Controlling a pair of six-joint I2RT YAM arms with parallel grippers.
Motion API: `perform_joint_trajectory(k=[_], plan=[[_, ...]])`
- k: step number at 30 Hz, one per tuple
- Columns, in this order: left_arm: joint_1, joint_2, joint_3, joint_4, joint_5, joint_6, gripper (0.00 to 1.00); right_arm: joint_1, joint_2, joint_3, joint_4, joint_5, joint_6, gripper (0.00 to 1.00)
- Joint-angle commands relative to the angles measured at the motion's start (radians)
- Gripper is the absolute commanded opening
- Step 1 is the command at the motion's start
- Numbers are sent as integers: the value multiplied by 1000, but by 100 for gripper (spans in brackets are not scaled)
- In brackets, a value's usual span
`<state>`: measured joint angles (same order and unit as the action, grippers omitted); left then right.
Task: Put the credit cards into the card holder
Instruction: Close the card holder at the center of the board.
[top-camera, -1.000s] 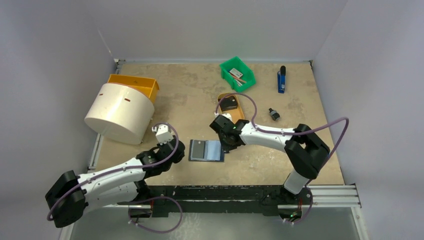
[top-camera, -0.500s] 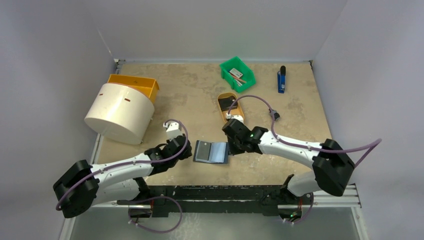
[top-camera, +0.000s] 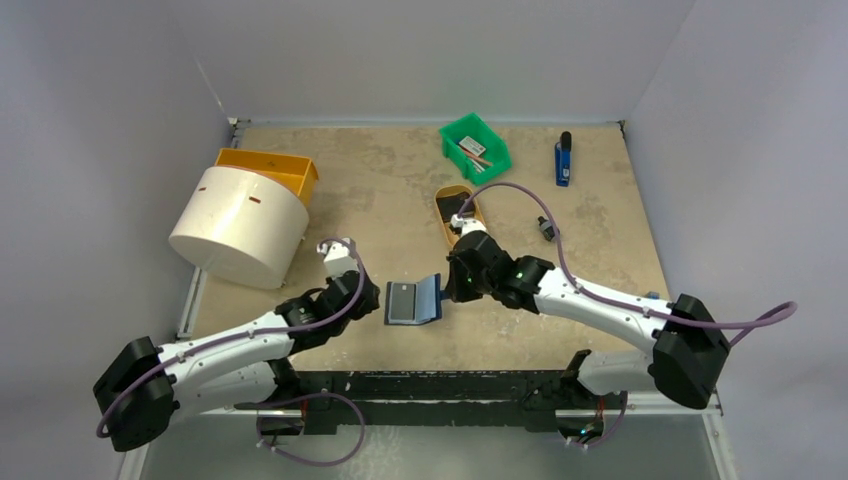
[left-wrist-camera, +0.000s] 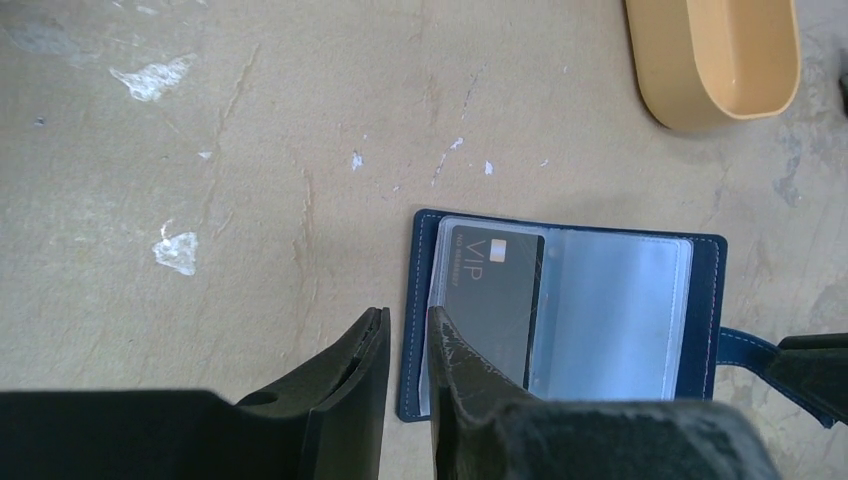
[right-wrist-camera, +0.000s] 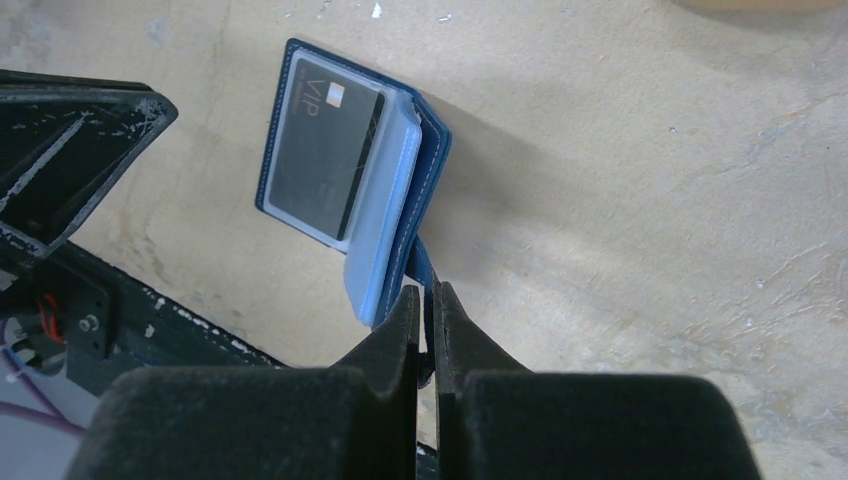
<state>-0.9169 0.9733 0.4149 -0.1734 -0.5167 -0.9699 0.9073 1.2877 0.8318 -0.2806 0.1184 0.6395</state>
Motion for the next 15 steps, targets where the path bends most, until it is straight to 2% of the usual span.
perform_joint_trajectory(k=[1,5,10,15], plan=[[-1,-29,12,-17,-53,-21,20,-4,-52,29,41,-18,-11,0],[-1,41,9,5,-43,-27,20,-4,-48,20,115,-52,-71,0],[-1,146,35,32,-20,-26,18,-1,-7,30,200,-201,-77,0],[-1,158,35,41,-19,-21,17,-1,62,66,256,-267,-71,0]])
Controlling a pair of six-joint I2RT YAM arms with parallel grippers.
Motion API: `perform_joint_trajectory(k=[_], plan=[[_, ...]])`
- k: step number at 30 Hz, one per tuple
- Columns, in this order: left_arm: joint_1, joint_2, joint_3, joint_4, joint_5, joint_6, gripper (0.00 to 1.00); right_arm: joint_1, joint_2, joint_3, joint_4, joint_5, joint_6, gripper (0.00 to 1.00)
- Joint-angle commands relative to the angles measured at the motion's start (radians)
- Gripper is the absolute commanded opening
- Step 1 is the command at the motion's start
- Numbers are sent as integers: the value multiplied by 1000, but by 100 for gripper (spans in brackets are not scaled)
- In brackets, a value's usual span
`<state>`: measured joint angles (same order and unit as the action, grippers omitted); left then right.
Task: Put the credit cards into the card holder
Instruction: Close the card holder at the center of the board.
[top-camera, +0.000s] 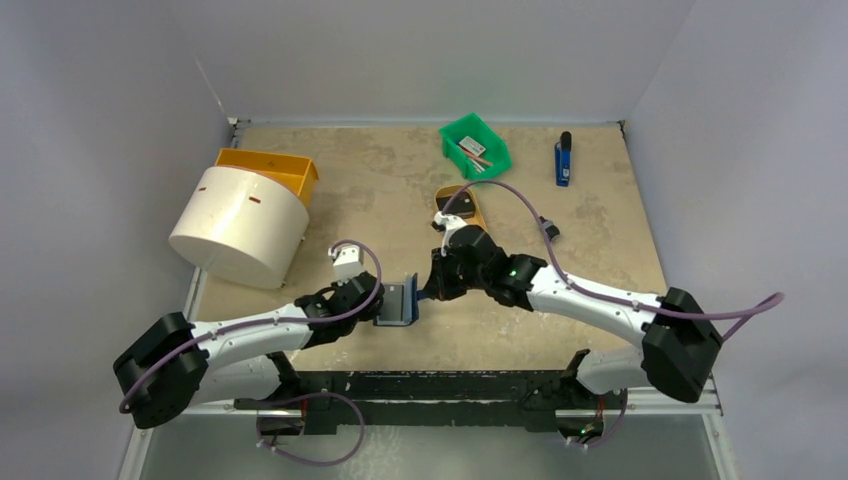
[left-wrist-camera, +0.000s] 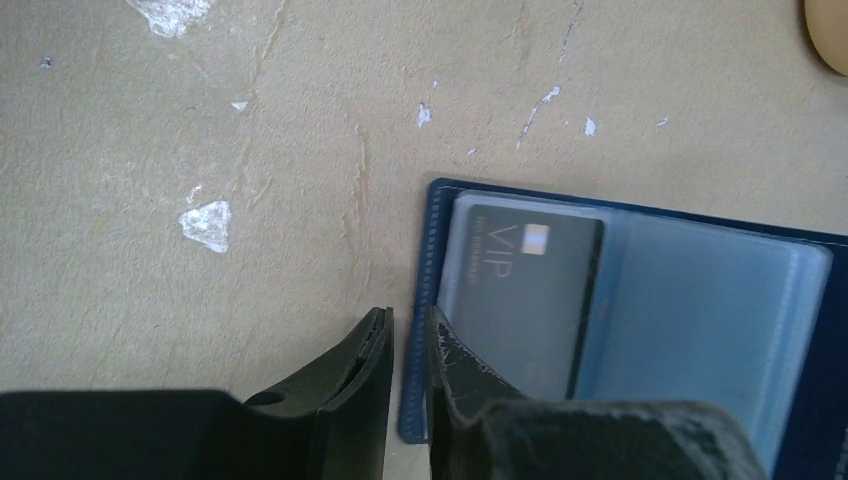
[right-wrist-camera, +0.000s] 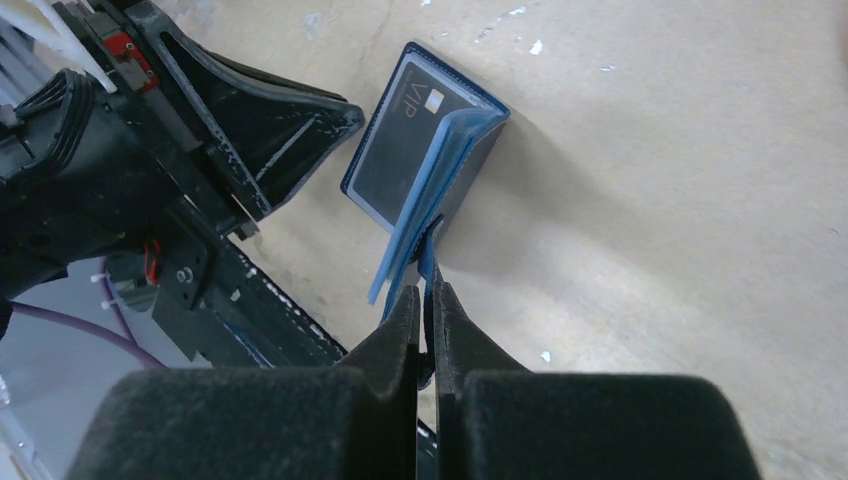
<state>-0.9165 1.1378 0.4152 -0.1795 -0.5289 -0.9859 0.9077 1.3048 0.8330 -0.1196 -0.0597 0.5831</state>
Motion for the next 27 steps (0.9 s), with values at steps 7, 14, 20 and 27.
perform_joint_trajectory(k=[7,14,20,27], plan=[[-1,-23,14,55,-4,-6,17,-2,138,105,151,-129,2,0],[-1,-46,-12,77,-2,-10,17,-1,113,80,169,-80,26,0],[-1,-41,4,49,-27,-23,14,-1,169,104,195,-127,43,0],[-1,-191,-6,-128,-174,-118,16,-2,255,167,206,-154,38,0]])
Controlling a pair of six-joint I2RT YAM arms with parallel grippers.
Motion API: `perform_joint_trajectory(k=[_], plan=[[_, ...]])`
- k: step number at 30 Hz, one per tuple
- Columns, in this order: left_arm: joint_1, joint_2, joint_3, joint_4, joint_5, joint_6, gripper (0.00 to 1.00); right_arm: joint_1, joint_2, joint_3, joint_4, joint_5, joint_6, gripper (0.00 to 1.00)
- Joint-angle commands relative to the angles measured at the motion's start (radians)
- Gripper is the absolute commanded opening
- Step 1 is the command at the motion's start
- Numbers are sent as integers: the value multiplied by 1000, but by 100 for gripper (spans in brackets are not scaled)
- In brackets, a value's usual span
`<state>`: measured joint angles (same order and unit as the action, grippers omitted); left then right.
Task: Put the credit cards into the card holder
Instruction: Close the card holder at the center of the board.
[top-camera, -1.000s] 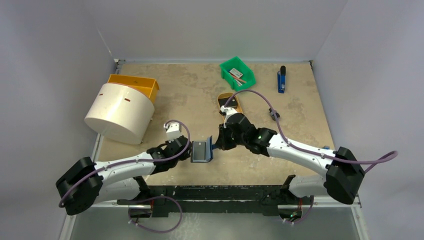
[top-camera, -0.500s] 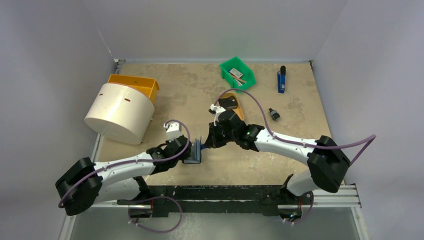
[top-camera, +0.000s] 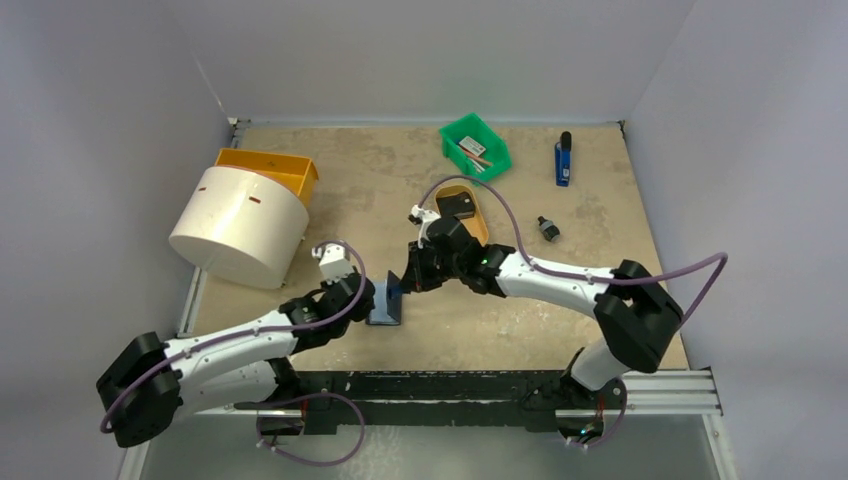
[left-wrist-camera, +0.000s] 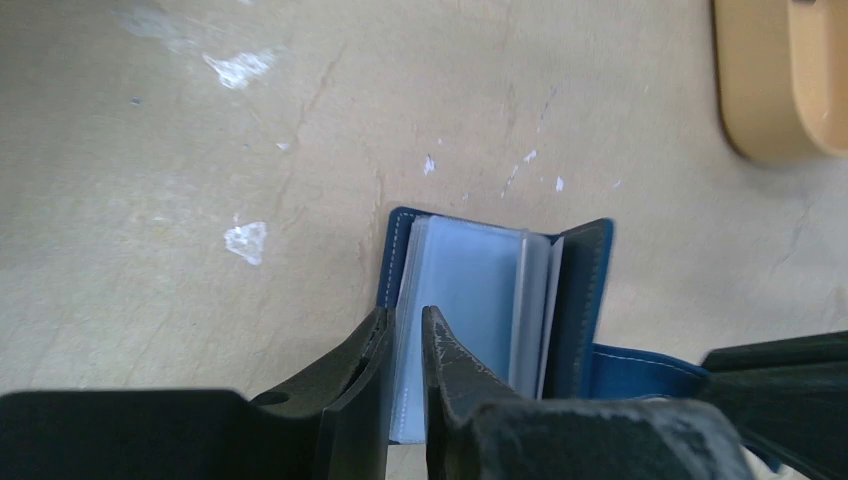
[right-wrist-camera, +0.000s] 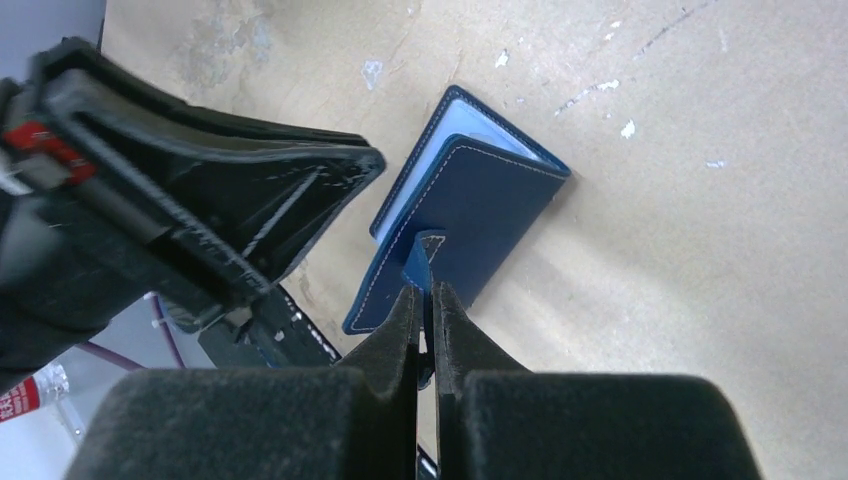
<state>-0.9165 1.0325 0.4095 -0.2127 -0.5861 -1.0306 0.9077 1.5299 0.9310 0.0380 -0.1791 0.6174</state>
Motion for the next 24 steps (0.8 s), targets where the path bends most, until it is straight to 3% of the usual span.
perform_joint_trajectory(k=[1,7,19,24], plan=[[-2,-106,0,-139,-139,-92,16,-1,44,76,49,-39,4,0],[-2,-170,5,-247,-208,-172,16,0,123,121,41,-72,1,0],[-1,-240,1,-258,-213,-176,15,21,288,259,4,-210,-53,0],[-1,-253,3,-274,-214,-183,16,36,318,323,-36,-222,-85,38]])
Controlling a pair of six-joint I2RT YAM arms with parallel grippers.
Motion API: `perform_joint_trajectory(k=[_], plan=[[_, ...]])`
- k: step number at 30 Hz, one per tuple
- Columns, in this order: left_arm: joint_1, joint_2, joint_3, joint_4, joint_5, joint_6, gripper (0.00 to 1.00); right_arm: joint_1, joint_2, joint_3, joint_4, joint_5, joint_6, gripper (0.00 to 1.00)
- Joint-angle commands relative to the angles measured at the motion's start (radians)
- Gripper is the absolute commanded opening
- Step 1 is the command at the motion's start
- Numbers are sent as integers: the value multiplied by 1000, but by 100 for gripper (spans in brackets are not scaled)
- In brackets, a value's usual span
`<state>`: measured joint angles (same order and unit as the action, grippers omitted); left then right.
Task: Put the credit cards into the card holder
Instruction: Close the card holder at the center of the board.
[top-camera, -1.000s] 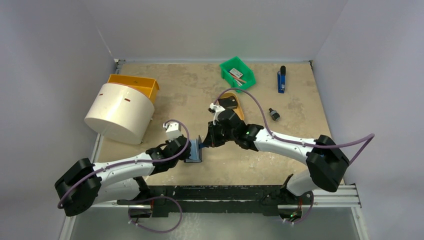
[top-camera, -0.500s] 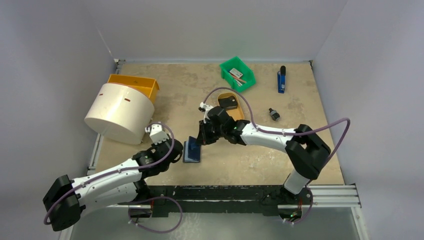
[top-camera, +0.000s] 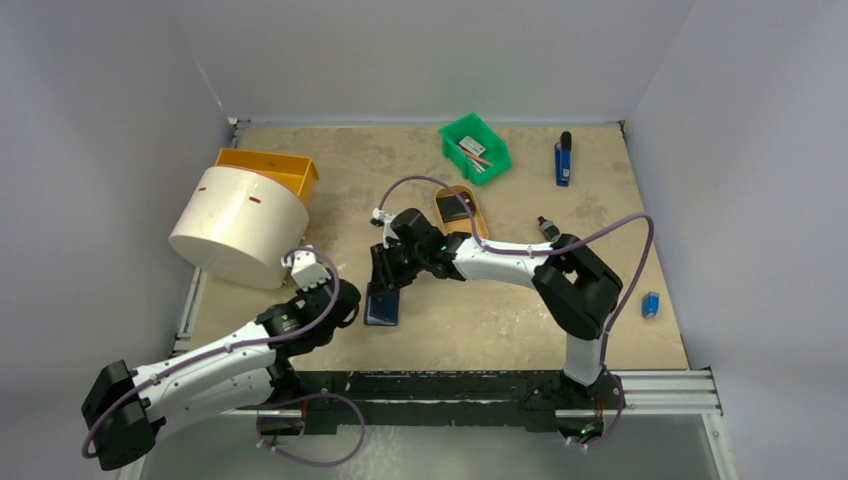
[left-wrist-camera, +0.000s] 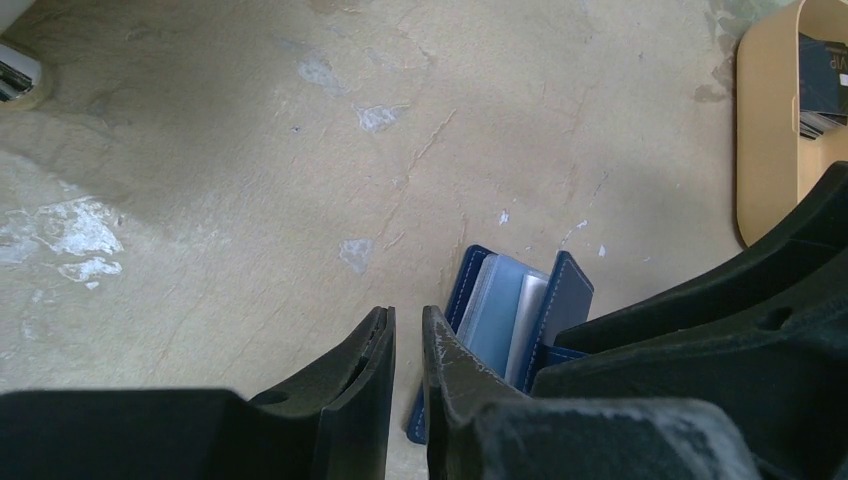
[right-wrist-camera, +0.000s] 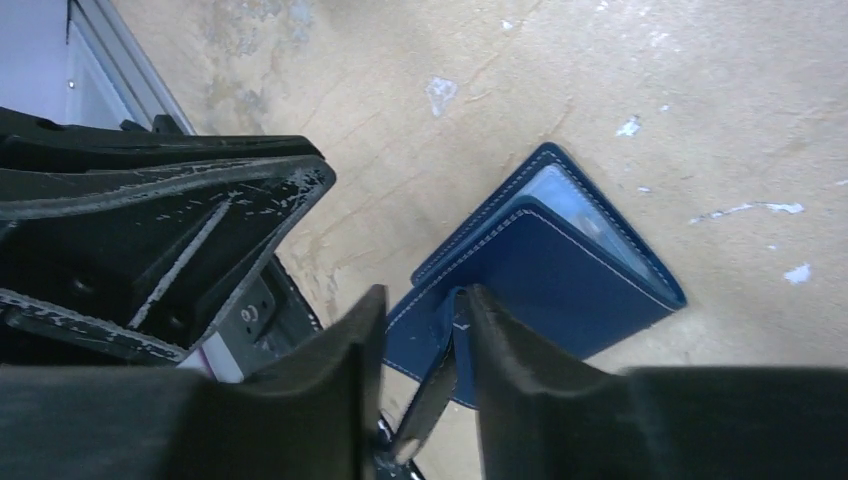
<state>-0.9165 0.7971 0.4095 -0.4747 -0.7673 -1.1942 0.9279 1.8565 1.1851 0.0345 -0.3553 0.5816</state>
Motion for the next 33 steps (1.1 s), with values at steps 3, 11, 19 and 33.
perform_joint_trajectory(k=[3,11,19,33], plan=[[-1,-35,6,-24,-38,-24,15,15,-36,73,-55,-32,-52,53],[-2,-69,29,-61,-70,-22,15,14,-191,93,-167,-34,-72,67],[-1,-104,46,-71,-90,-15,16,11,-440,-13,-282,231,-94,65],[-1,-70,80,-60,-92,16,17,8,-320,-196,-117,199,-77,31]])
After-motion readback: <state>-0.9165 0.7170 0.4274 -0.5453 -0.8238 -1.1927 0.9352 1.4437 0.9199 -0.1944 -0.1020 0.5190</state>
